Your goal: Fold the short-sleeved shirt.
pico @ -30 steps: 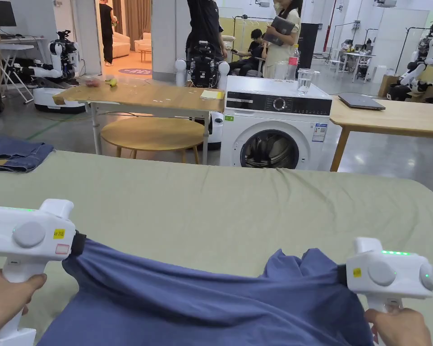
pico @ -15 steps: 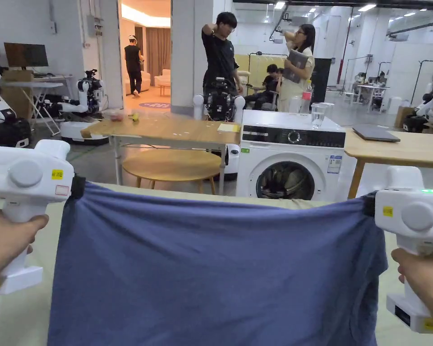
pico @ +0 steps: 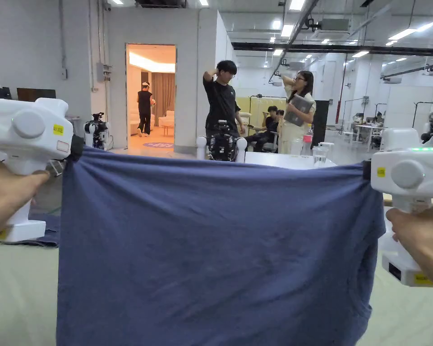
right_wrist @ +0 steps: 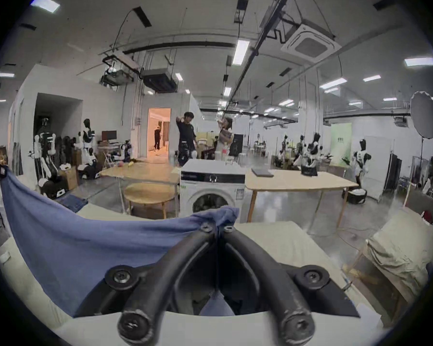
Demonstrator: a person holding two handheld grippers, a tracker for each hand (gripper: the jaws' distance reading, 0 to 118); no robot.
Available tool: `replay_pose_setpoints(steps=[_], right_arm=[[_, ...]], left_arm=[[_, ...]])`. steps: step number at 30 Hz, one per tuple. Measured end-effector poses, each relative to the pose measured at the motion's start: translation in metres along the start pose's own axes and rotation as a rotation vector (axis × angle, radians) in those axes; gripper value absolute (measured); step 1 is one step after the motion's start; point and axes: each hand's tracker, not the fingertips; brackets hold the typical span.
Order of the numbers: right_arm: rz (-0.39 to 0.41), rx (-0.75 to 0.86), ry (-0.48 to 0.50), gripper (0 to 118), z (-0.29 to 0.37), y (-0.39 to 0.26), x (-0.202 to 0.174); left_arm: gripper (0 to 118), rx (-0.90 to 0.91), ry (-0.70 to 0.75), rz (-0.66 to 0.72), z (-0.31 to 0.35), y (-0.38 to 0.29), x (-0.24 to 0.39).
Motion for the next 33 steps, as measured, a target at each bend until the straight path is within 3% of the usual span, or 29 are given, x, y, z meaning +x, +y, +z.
replay_pose_setpoints(steps=[8, 14, 24, 33], right_arm=[[0.02, 0.097, -0.047, 0, -0.011, 0.07, -0.009], [0.045, 0.154, -0.061, 0, -0.008, 0.086, -0.013], [0.12, 0.071, -0.064, 0, 0.004, -0.003, -0.005], [0.119, -0.014, -0.058, 0, 0.068, -0.091, 0.014]], left_arm=[[0, 0.067, 0.02, 0.029, -0.007, 0.052, -0.004], [0, 0.103, 0.033, 0.017, -0.009, 0.063, -0.004], [0, 0.001, -0.013, 0.013, -0.024, -0.019, 0.001], [0, -0.056, -0.066, 0.016, 0.013, -0.114, 0.005]])
